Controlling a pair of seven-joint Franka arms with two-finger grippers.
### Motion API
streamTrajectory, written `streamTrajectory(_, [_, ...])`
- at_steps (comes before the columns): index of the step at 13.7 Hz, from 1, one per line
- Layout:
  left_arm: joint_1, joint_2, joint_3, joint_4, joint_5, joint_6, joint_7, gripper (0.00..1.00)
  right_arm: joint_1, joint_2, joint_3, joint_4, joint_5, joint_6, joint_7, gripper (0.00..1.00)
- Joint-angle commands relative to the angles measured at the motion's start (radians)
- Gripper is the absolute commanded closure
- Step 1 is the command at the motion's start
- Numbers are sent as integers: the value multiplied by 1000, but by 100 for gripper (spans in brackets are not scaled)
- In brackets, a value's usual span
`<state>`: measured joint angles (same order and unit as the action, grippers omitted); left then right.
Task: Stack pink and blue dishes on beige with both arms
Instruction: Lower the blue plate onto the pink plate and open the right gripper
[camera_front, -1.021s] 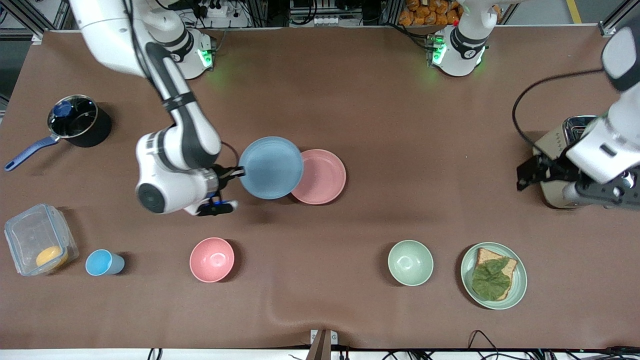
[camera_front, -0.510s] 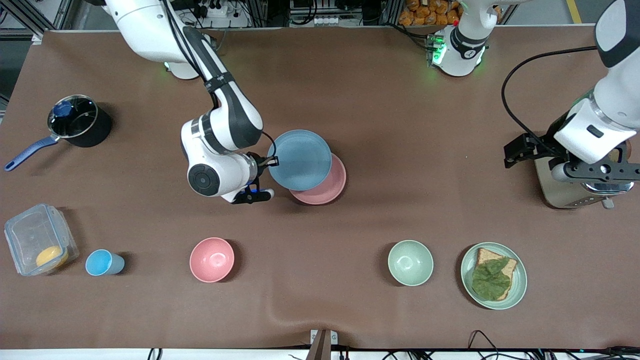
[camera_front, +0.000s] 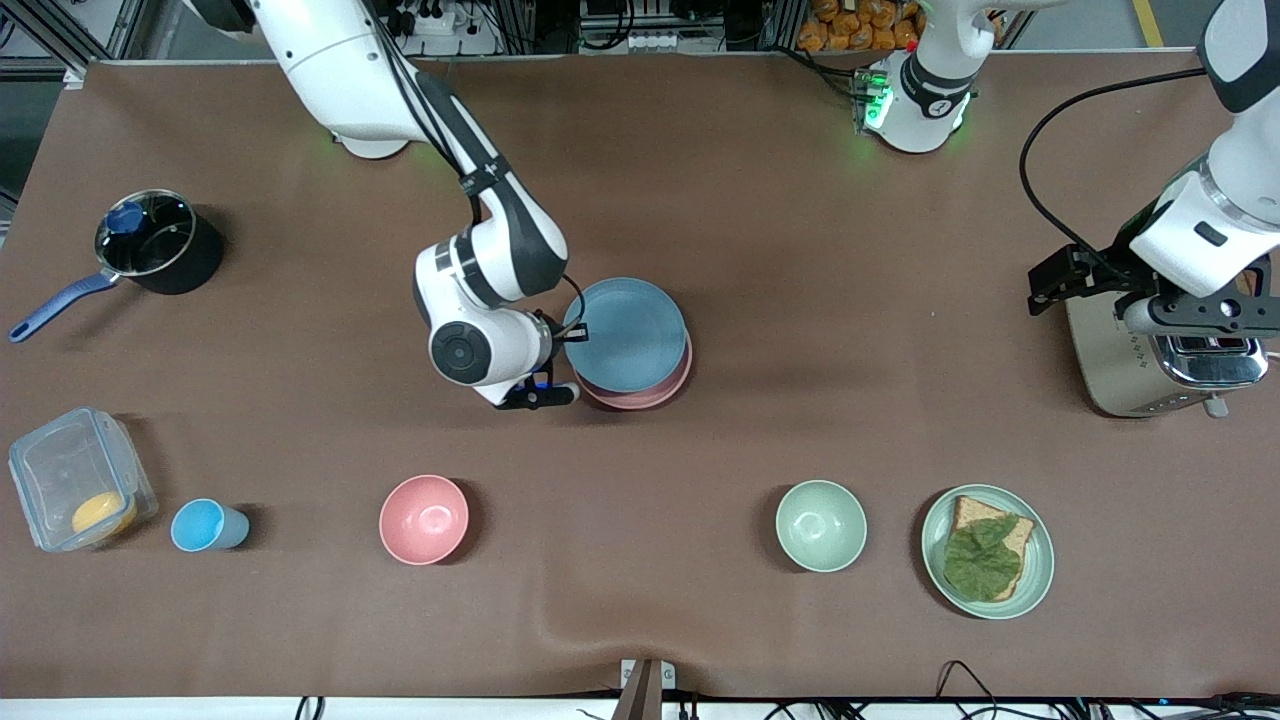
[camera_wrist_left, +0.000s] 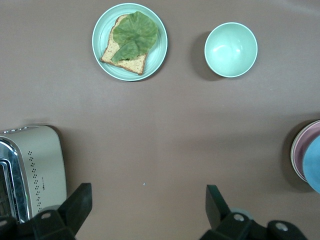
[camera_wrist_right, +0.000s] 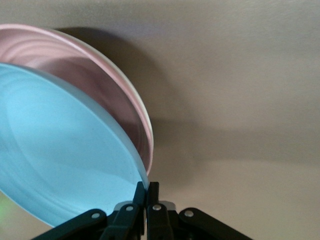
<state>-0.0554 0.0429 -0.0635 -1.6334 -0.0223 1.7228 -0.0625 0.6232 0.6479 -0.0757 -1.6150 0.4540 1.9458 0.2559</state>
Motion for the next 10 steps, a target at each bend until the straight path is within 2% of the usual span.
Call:
streamTrajectory(1, [-12,-15,2,-25,-16,14,1,0,12,15,-13,30,34,4,17,100])
streamTrajectory(2, [-12,-17,-4,-23,-16,14,1,0,12,21,-13,30,51,13,16,91])
streamTrajectory(3, [-8,-17,-4,-20,-11,12,1,0,13,22,-13,30,57,30,16,66])
streamTrajectory(4, [-1,-17,-4,-22,-11,12,3,0,15,24,-13,30,58,56,16,9])
streamTrajectory(5, [-3,-17,-1,-20,-4,12,7,0,10,24,-13,30,58,68,13,0])
streamTrajectory(8, [3,-17,5,-20,-4,9,13,0,-25,9,-15,55,57,39,5,0])
streamTrajectory(10, [8,-15,5,-17,-4,11,12,0,-71,4,-15,87,55,-26,-6,0])
